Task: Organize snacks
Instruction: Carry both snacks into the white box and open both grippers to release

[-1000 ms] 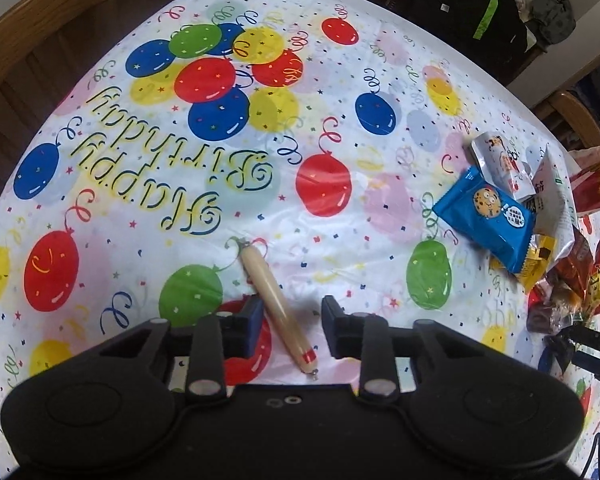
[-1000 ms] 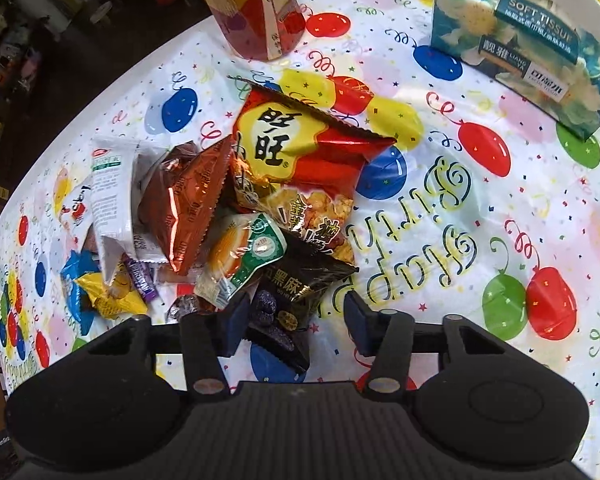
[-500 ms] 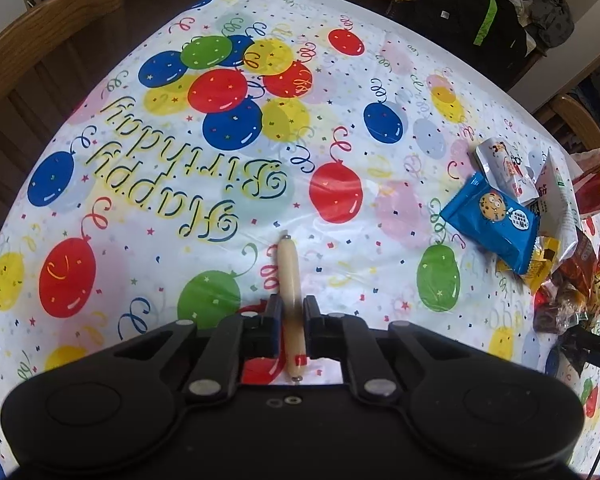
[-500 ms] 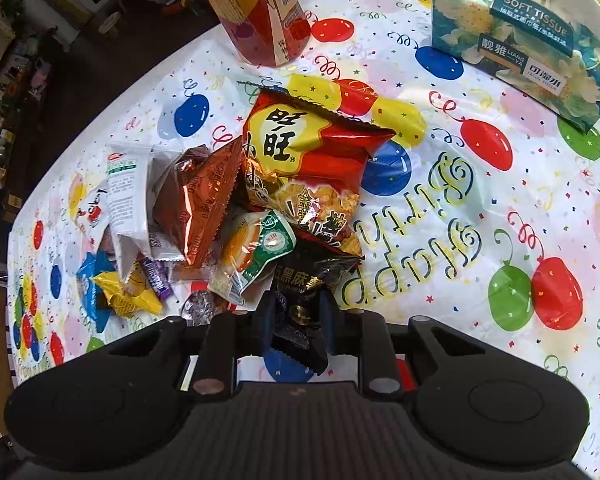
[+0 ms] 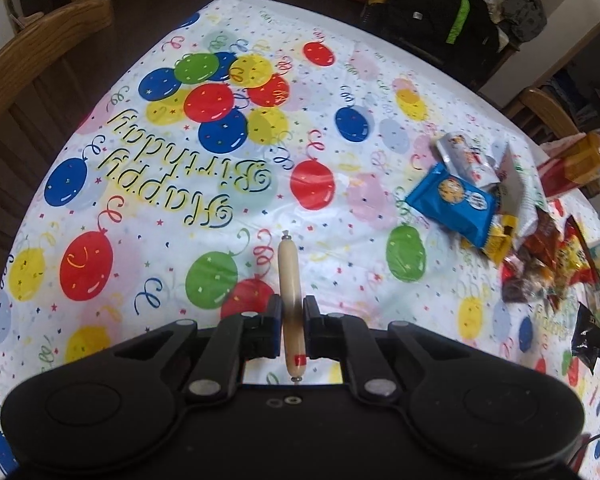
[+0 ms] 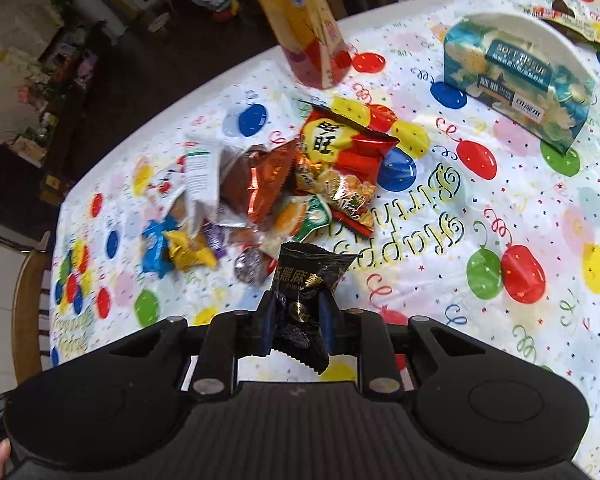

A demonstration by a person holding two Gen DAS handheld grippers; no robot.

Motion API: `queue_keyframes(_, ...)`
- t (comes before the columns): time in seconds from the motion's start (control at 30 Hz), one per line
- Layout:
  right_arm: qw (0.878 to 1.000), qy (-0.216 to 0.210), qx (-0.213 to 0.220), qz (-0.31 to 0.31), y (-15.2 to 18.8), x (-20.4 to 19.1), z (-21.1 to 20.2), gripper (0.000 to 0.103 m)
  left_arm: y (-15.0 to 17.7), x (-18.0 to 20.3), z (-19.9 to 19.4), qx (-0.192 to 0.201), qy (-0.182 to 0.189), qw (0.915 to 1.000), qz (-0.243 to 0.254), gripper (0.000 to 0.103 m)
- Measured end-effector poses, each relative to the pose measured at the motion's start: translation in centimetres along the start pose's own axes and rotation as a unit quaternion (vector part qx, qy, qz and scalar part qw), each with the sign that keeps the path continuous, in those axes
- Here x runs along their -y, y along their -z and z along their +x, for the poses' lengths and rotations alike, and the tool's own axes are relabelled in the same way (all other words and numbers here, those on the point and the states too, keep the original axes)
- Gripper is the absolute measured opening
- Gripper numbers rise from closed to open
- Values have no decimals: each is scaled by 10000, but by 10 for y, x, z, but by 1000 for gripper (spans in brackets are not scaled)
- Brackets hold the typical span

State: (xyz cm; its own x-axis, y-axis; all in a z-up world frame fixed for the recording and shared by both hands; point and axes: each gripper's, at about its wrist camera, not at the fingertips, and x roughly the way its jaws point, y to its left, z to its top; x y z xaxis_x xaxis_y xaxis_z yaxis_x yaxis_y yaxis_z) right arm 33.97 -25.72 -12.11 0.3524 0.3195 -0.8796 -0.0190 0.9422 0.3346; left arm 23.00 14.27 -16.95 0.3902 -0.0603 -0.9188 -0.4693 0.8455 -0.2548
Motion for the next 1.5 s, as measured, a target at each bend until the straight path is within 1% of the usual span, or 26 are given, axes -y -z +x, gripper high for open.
queue_keyframes(0.23, 9994, -173, 106, -271, 21, -11, -40, 22, 14, 10, -34, 39, 327, 9990, 314, 8)
queue_keyframes(0.43, 9979, -287, 94, -569, 48, -23, -68, 22, 30, 21, -67, 64, 535, 9966, 619, 8)
queue_keyframes(0.63, 9959, -365, 51, -824, 79, -34, -89, 22, 51, 35, -94, 62, 810, 9917, 994, 8)
queue_keyframes(0.83, 9934, -396, -75, -1075, 112, -43, -99, 22, 79, 54, -110, -32, 1093, 9839, 1411, 8)
queue_keyframes(0.97, 9924, -413, -216, -1139, 134, -47, -97, 22, 99, 66, -109, -182, 1230, 9784, 1654, 8)
queue_keyframes(1.07, 9912, -361, -365, -1222, 150, -48, -90, 22, 113, 75, -101, -329, 1259, 9753, 1787, 8)
queue_keyframes(1.33, 9882, -196, -726, -1337, 190, -45, -61, 22, 146, 89, -69, -721, 1181, 9699, 2004, 8)
queue_keyframes(1.5, 9862, -62, -875, -1405, 207, -42, -40, 22, 158, 95, -47, -849, 1028, 9694, 2063, 8)
